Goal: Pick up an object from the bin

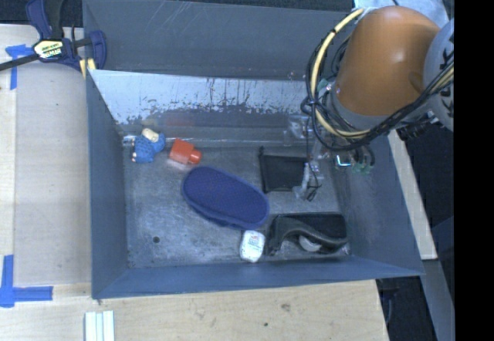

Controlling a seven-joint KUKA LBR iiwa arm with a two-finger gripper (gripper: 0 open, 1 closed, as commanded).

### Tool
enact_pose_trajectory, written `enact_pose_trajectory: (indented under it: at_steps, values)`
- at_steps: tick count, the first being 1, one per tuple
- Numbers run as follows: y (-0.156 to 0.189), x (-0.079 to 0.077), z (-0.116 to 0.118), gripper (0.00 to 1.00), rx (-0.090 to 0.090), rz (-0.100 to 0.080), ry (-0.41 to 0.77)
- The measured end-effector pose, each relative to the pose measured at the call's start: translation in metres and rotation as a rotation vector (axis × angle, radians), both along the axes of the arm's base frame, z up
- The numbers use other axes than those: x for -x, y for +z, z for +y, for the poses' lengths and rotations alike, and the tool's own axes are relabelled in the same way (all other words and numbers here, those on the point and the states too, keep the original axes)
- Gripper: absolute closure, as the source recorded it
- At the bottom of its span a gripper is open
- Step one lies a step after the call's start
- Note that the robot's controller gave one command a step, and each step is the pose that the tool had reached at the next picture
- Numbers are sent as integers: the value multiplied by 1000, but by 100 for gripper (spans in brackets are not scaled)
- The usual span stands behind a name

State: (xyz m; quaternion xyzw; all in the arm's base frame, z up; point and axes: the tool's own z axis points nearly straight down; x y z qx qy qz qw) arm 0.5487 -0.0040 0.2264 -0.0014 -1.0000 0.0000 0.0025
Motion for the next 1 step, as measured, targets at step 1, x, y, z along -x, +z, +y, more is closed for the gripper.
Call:
enact_pose_trajectory:
  at_steps: [1]
  values:
    - [-161, -53, -37, 0, 0, -1, 91]
